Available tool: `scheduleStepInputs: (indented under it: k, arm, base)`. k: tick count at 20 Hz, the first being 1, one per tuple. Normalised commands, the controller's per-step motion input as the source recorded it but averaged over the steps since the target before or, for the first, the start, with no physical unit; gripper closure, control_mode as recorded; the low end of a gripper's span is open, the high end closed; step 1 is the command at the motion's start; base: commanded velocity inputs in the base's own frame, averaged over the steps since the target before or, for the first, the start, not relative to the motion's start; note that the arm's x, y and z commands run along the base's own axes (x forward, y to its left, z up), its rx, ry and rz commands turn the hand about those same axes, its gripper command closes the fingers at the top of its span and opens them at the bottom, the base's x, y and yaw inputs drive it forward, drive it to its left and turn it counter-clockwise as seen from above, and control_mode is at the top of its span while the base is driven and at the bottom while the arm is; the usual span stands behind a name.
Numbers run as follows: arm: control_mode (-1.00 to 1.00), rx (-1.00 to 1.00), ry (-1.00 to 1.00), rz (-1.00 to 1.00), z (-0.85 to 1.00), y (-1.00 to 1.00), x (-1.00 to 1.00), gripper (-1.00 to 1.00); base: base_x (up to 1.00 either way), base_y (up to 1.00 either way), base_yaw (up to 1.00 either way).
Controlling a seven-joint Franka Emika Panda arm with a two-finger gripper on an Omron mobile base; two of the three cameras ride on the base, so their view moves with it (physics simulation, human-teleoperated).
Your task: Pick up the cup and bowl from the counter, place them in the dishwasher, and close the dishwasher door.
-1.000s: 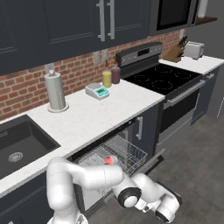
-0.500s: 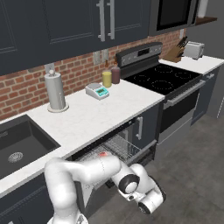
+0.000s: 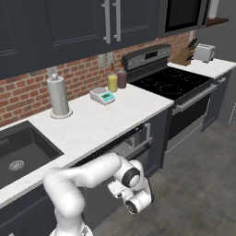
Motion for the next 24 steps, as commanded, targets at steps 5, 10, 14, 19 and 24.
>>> scheduleStepInputs:
  k: [5,10,14,19,24]
  arm:
    - [-1.00,0.06,0.00,0.00,0.15,0.72,0.50,-1.00]
    - [-1.00,-0.01,0.00,-0.03,0.10,0.38,0.45,-1.00]
    - [-1.00,-0.13,0.00,-0.05,0.06,0.22,0.44,-1.00]
    - [-1.00,-0.25,0.04,-0.07,0.03,0.17,0.44,-1.00]
    - [-1.00,-0.34,0.07,-0.08,0.07,0.17,0.40,-1.00]
  base:
    - [0.00,0.00,0.00]
    - [0.00,0.00,0.00]
    - [0.00,0.00,0.00]
    - [0.00,0.00,0.00]
    - [0.00,0.00,0.00]
